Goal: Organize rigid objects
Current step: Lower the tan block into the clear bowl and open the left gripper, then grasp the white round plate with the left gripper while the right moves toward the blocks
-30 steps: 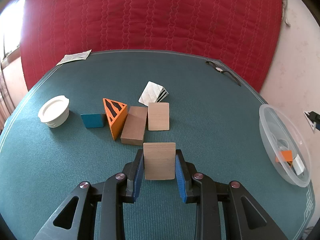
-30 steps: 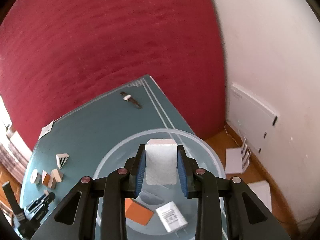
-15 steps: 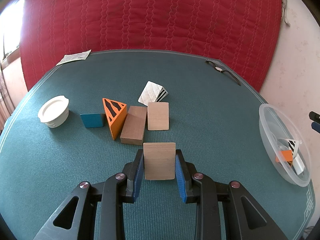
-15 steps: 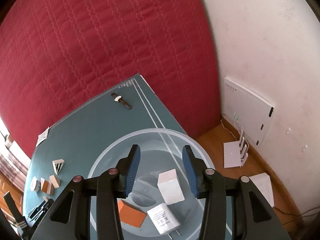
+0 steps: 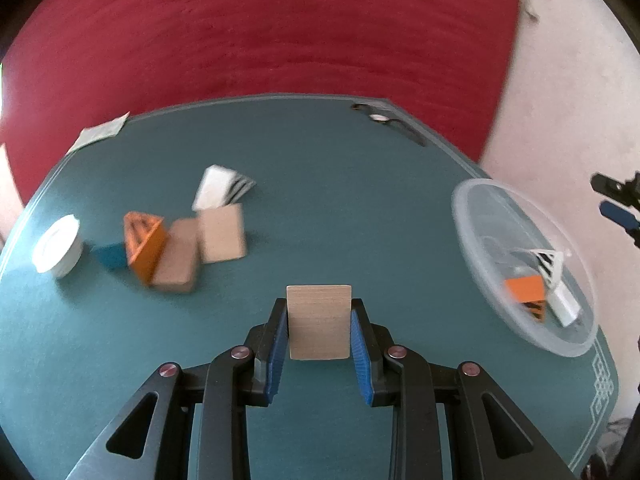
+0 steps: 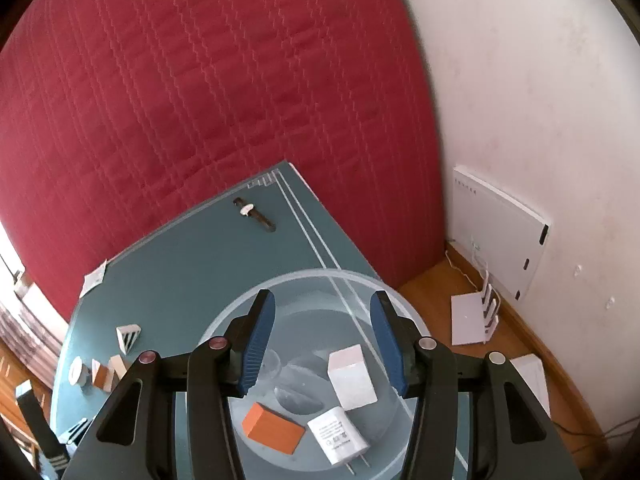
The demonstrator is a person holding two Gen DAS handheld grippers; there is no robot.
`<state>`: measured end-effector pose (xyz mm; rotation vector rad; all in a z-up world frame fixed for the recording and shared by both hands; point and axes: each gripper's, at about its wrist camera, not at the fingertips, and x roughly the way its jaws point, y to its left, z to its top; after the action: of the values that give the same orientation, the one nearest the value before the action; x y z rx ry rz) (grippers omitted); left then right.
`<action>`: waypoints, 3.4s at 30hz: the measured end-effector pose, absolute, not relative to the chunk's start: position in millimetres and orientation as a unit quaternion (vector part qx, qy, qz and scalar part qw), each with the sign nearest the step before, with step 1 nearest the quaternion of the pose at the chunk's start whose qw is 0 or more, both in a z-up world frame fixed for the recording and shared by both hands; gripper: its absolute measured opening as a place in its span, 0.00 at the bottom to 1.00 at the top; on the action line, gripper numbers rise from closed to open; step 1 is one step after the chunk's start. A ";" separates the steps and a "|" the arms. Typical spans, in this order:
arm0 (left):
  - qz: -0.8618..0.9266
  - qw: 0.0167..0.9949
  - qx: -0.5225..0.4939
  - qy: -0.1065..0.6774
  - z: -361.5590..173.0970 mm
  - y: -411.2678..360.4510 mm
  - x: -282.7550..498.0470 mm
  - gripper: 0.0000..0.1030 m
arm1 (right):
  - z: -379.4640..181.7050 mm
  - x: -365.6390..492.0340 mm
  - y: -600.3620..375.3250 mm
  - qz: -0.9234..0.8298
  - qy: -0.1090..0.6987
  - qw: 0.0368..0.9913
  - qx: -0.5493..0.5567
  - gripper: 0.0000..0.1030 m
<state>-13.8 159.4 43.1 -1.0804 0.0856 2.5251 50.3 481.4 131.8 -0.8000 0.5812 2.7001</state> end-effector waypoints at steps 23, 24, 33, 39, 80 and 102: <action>0.881 0.290 -0.358 0.106 69.6 261.8 0.8 0.31 | 155.5 64.8 501.3 0.932 0.224 0.149 -0.243 0.50; 0.880 0.292 -0.360 0.105 69.0 262.1 -0.2 0.41 | 155.0 64.4 501.6 0.932 0.225 0.149 -0.243 0.50; 0.893 0.275 -0.345 0.087 70.5 248.8 -1.0 0.84 | 158.9 64.4 496.5 0.933 0.218 0.142 -0.249 0.50; 0.900 0.241 -0.353 0.087 66.3 240.0 -3.1 0.99 | 160.9 63.3 492.7 0.934 0.214 0.137 -0.250 0.50; 0.927 0.061 -0.367 0.040 62.9 105.5 -32.3 0.99 | 137.5 52.2 395.4 0.958 0.139 0.002 -0.250 0.75; 0.928 -0.044 -0.370 -0.001 53.9 -15.9 -68.4 0.99 | 103.2 58.4 323.8 0.946 0.077 -0.074 -0.306 0.76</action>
<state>-68.4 -15.9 53.9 -1.1949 -0.0023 3.0005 58.4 323.8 103.2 -1.0094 0.2538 3.1199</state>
